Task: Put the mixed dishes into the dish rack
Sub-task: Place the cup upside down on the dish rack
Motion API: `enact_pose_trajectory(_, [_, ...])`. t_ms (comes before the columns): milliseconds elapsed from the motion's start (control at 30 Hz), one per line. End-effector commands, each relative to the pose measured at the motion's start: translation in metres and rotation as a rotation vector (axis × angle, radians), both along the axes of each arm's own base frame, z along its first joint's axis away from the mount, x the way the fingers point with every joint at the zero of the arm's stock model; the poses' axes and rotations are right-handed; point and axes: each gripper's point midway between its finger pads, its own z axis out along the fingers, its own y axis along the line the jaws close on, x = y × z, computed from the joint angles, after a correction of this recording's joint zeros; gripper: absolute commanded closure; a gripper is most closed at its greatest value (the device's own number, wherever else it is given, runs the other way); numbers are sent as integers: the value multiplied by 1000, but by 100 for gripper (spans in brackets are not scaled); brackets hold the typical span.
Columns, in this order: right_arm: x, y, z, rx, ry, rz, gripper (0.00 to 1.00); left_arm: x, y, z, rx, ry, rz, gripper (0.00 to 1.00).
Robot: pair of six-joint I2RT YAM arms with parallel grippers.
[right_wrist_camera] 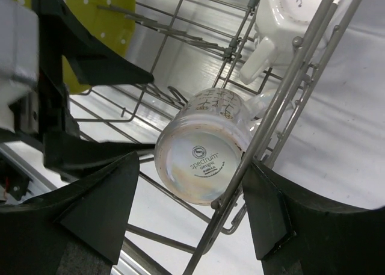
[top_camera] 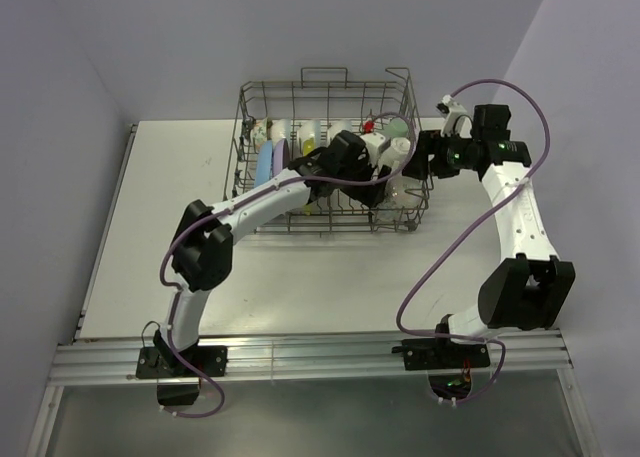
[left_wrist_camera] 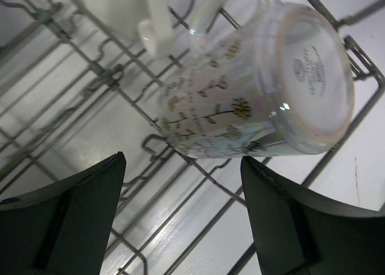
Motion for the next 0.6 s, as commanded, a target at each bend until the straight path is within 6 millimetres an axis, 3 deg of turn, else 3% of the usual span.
enact_pose_trajectory(0, [9,-10,36,-43,-137,-25,24,18,12,80,-140,-132,75,15])
enact_pose_trajectory(100, [13,-18,51,-41,-182,-53,24,18,13,108,-178,-171,65,13])
enact_pose_trajectory(367, [14,-26,82,-14,-273,-69,23,16,11,156,-271,-219,48,12])
enact_pose_trajectory(567, [14,-32,107,-30,-370,-104,23,16,28,210,-372,-281,99,10])
